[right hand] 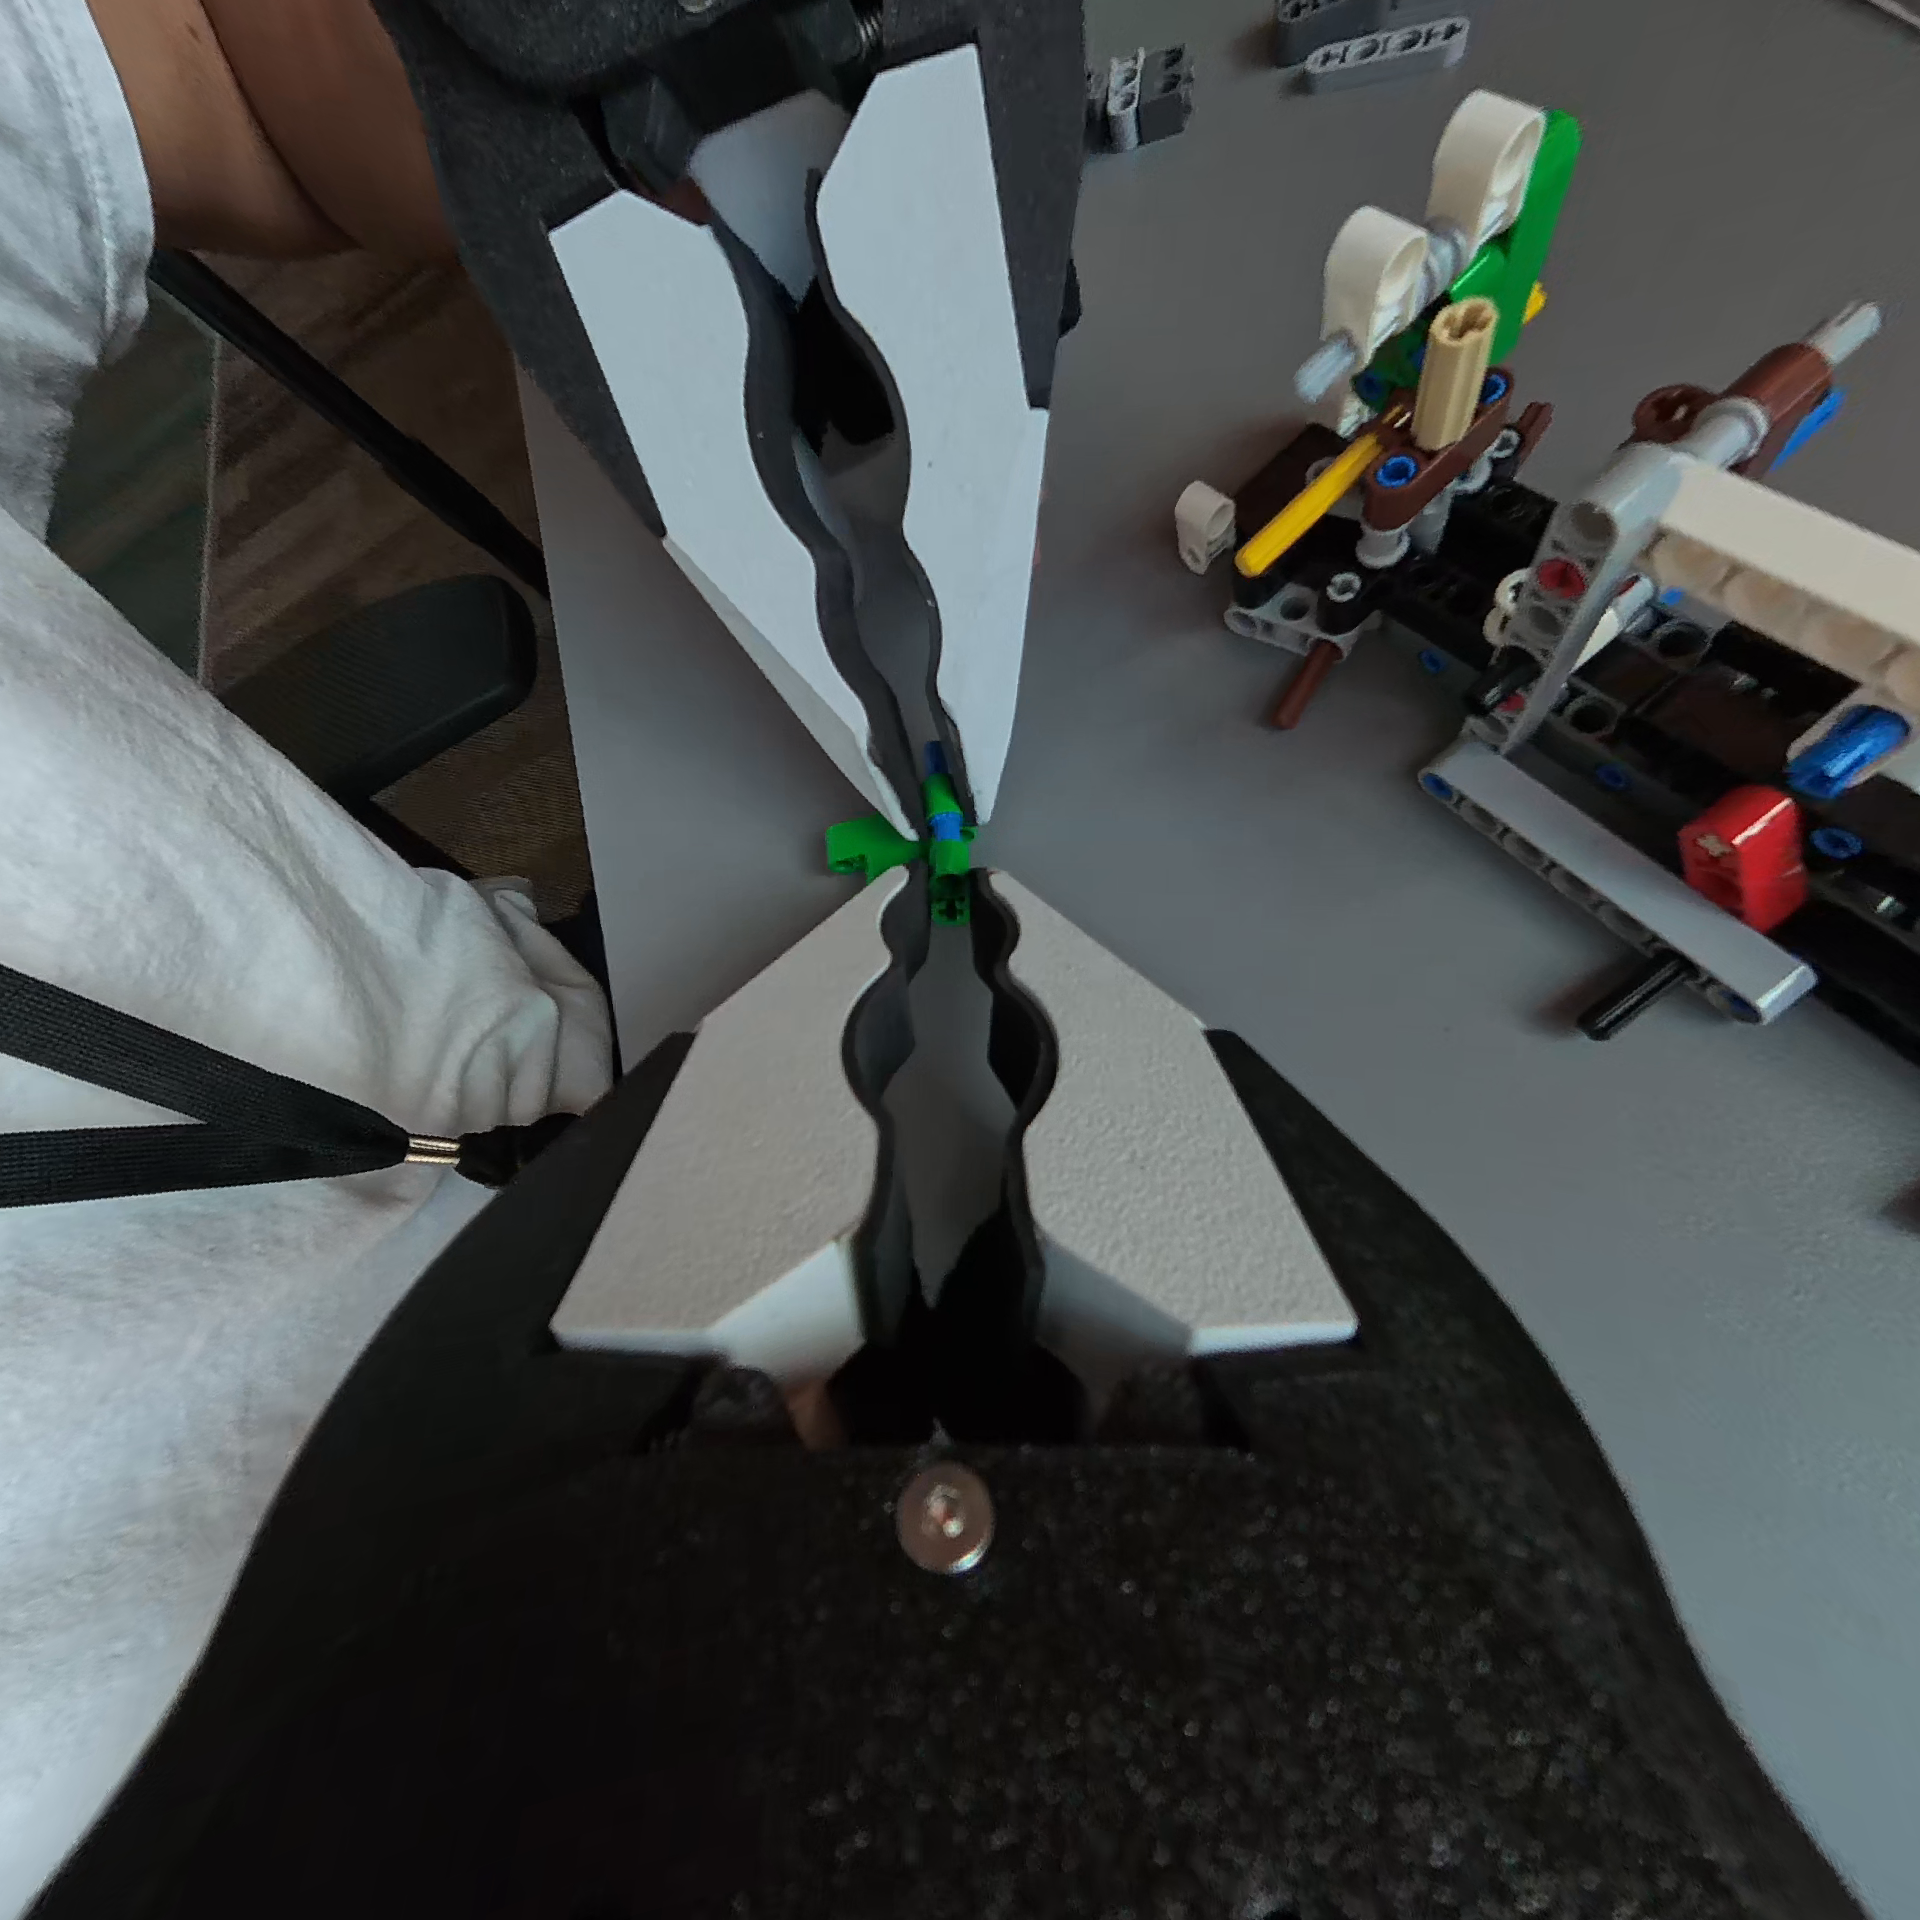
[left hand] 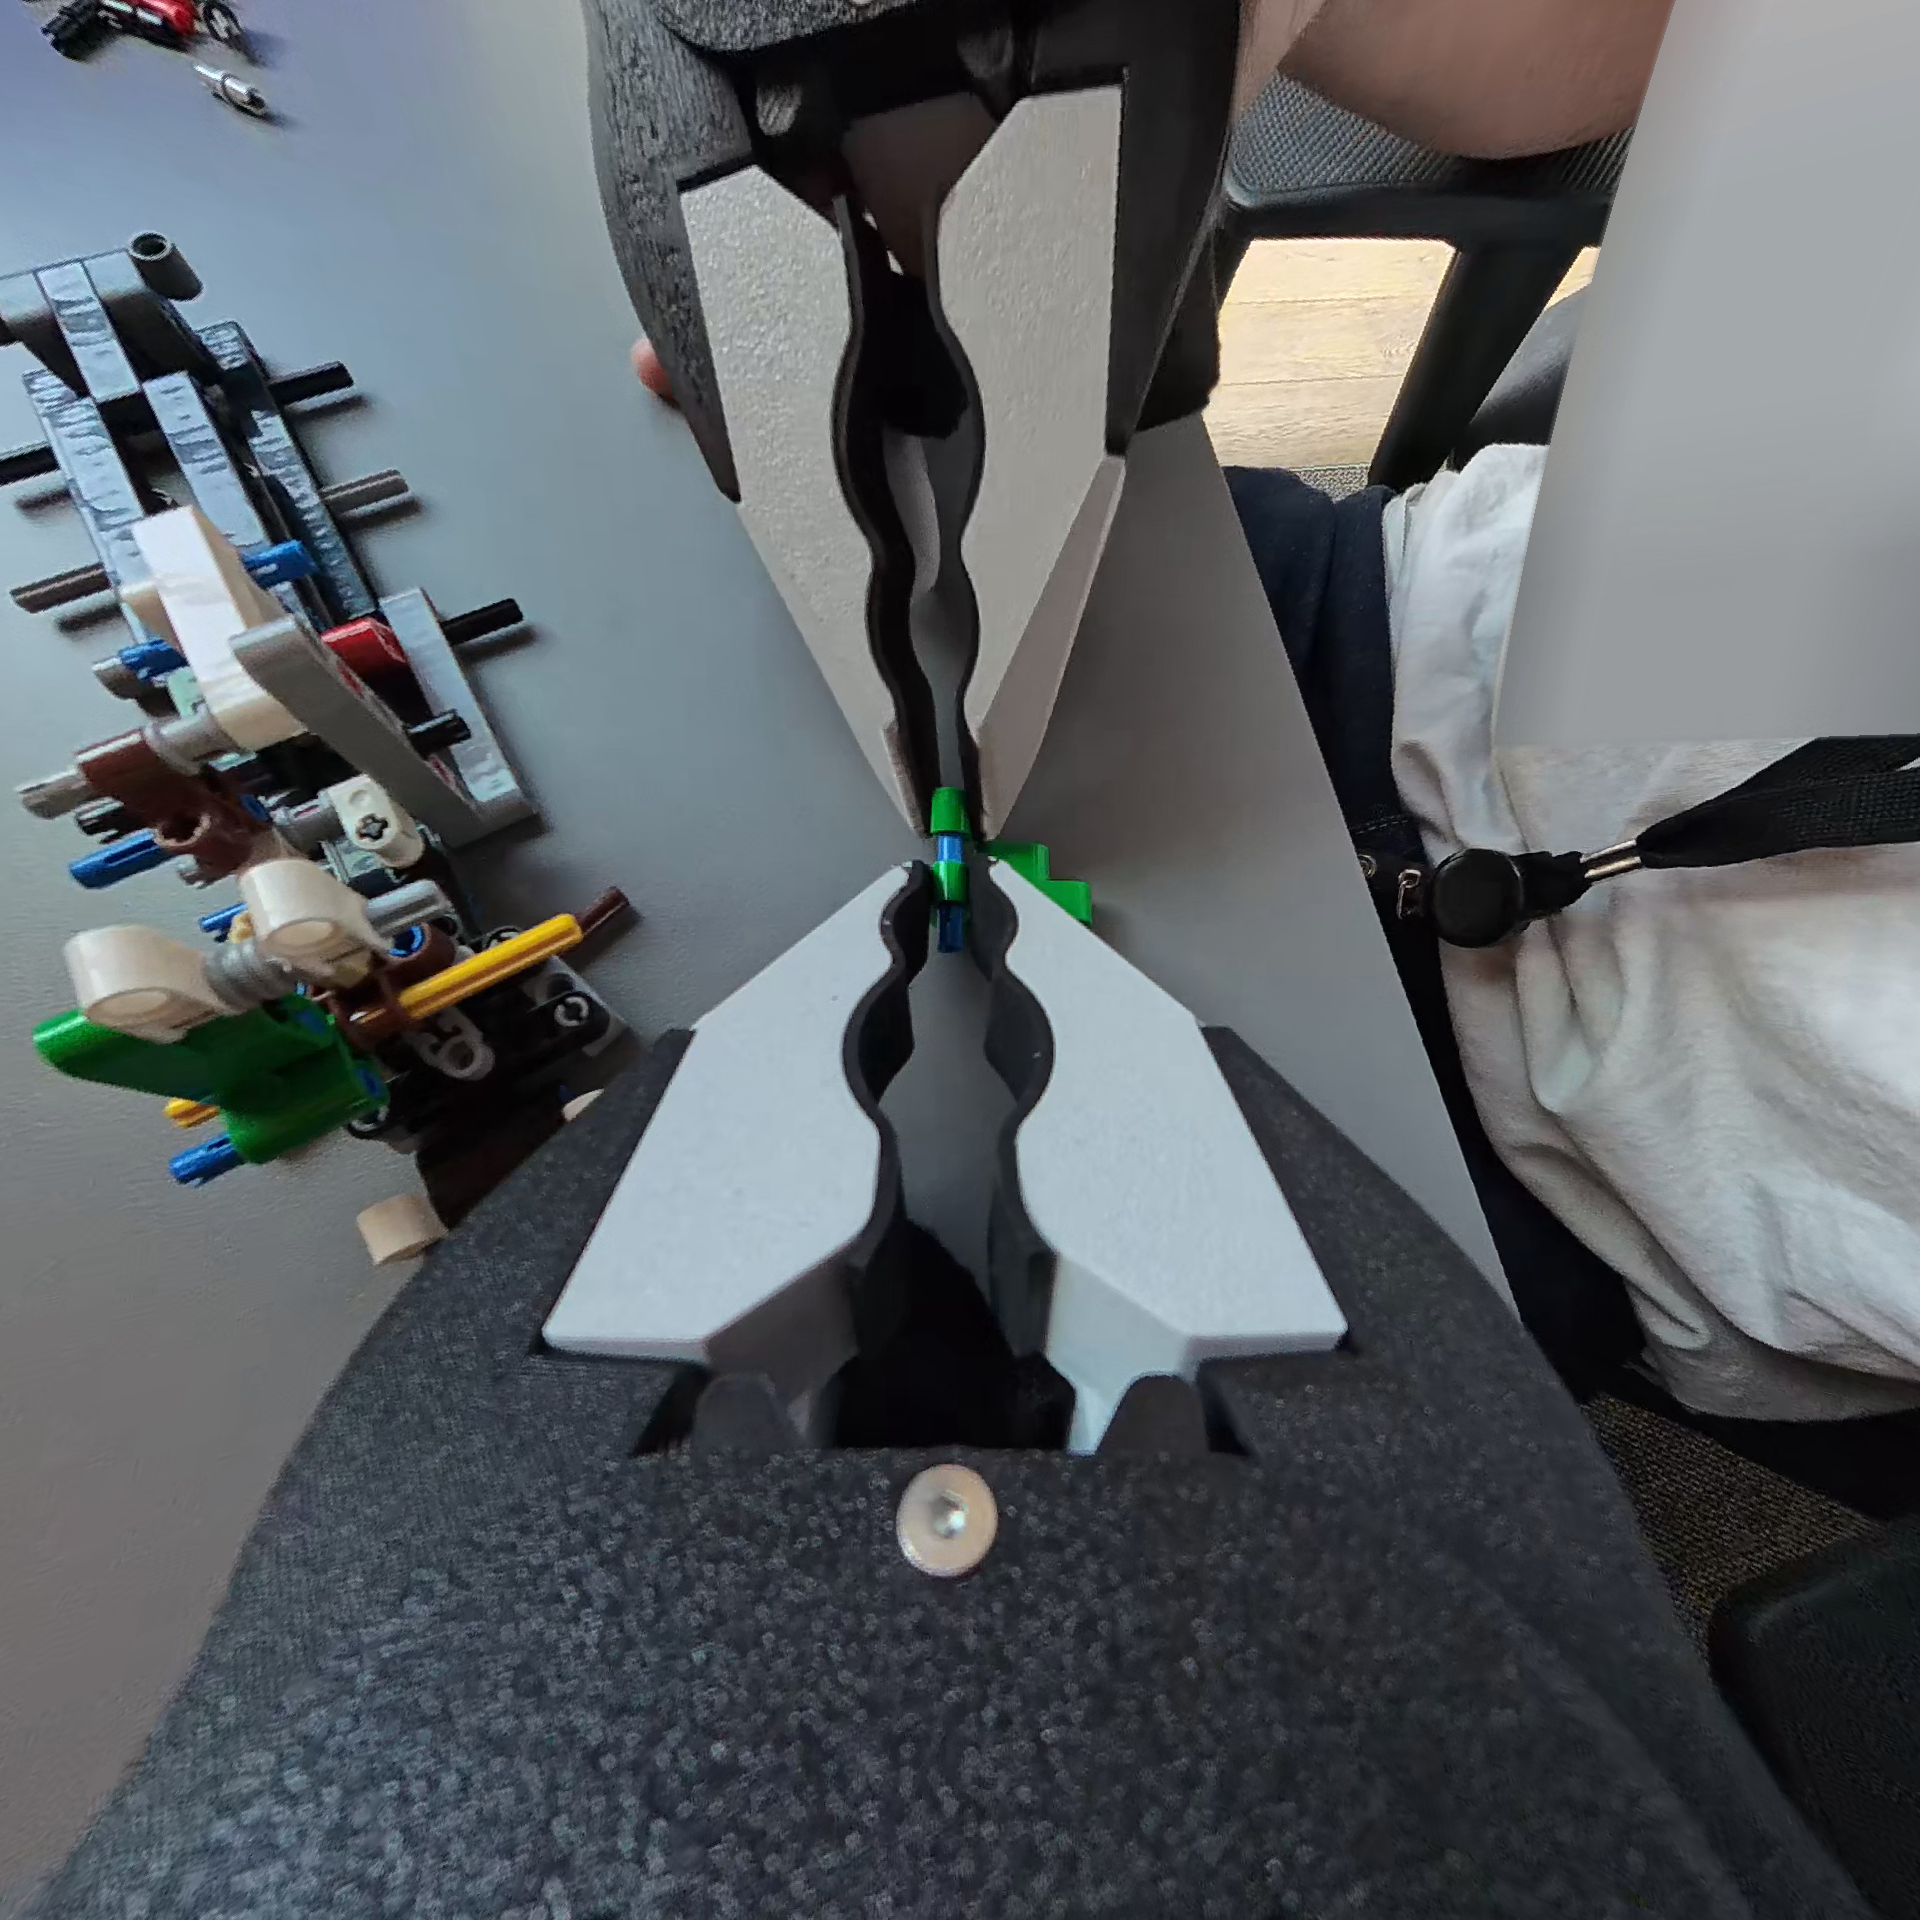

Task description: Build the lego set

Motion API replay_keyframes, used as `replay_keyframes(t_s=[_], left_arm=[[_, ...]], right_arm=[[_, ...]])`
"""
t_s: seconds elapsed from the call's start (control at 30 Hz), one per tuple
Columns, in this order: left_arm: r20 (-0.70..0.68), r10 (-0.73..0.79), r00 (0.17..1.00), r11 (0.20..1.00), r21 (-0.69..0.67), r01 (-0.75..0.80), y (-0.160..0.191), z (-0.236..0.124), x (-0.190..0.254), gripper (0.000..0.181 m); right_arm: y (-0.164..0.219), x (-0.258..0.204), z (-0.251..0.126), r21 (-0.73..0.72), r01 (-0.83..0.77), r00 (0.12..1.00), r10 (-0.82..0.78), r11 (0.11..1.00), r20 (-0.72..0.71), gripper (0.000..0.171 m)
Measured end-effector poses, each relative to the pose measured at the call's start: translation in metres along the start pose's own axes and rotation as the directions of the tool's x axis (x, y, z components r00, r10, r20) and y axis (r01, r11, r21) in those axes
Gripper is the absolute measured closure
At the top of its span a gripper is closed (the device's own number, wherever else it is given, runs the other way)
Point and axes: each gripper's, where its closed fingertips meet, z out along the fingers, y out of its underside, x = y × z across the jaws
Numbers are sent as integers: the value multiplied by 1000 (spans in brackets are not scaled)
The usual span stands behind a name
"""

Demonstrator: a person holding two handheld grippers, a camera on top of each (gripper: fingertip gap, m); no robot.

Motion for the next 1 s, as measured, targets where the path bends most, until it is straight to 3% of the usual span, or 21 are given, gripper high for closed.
replay_keyframes(t_s=[0.47,0.77,1.0], left_arm=[[-1,0,1000,1000,0,0,0,0,0,175],[-3,-3,1000,1000,0,3,0,0,0,175],[-4,-5,1000,1000,0,5,0,0,0,175]], right_arm=[[-2,1,-4,28,1,1000,0,1000,-8,153],[3,4,-5,-1,62,996,-62,998,-58,165],[2,-2,0,-30,221,971,-222,975,-85,165]])
